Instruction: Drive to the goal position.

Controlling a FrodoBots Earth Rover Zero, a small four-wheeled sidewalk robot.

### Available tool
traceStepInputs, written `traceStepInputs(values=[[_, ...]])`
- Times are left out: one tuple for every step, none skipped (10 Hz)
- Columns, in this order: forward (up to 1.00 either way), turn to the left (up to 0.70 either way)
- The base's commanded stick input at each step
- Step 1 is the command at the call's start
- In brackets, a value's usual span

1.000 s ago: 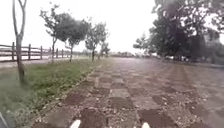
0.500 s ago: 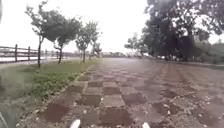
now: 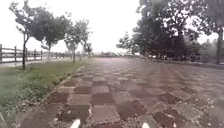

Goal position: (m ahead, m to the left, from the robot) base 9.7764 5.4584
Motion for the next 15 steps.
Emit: traceStepInputs(values=[[0.70,-0.27],[0.70,-0.27],[0.70,-0.27],[0.70,-0.27],[0.70,-0.11],[0.70,0.00],[0.70,0.00],[0.70,0.00],[0.70,0.00],[0.70,0.00],[0.70,0.00],[0.70,0.00],[0.70,0.00],[0.70,0.00],[0.70,0.00]])
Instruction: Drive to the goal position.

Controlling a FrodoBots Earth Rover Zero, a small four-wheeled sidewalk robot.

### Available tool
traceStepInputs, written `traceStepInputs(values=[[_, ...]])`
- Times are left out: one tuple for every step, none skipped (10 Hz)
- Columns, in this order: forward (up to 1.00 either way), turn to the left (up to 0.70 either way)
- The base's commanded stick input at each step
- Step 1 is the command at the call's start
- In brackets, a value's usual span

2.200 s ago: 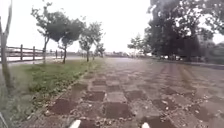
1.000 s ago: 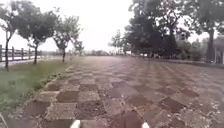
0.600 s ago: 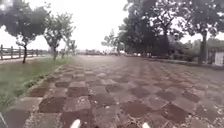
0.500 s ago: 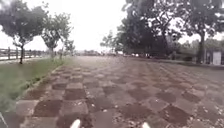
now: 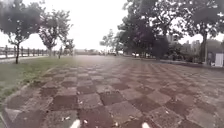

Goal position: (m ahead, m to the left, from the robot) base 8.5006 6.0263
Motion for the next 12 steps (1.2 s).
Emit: traceStepInputs(values=[[0.70,0.00],[0.70,0.00],[0.70,0.00],[0.70,0.00],[0.70,0.00],[0.70,0.00],[0.70,0.00],[0.70,0.00],[0.70,0.00],[0.70,0.00],[0.70,0.00],[0.70,0.00]])
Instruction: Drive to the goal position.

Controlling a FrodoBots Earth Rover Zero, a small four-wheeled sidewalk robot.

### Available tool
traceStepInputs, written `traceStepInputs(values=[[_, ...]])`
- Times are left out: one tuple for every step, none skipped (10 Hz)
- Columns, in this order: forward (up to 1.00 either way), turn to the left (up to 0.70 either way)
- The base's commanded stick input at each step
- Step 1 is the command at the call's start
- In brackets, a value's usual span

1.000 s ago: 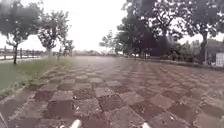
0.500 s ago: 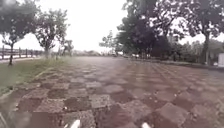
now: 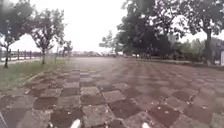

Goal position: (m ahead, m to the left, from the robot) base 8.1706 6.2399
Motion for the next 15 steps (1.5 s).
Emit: traceStepInputs(values=[[0.70,0.00],[0.70,0.00],[0.70,0.25],[0.70,0.27],[0.70,0.27],[0.70,0.13],[0.70,0.00],[0.70,0.00],[0.70,0.00],[0.70,0.00],[0.70,0.00],[0.70,0.21],[0.70,0.27],[0.70,0.27],[0.70,0.27]])
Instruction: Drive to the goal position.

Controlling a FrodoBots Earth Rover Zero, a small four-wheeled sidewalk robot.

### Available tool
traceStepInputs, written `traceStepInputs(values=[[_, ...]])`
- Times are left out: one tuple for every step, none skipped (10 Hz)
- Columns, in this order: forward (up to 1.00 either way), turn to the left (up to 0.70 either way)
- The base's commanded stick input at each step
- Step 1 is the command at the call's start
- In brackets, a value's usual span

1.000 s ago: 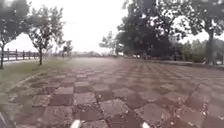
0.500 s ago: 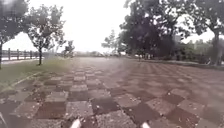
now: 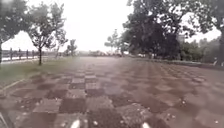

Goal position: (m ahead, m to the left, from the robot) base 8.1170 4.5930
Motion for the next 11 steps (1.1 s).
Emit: traceStepInputs(values=[[0.70,0.27],[0.70,0.17],[0.70,0.00],[0.70,0.00],[0.70,0.00],[0.70,0.07],[0.70,0.23],[0.70,0.27],[0.70,0.15],[0.70,0.00],[0.70,0.00]])
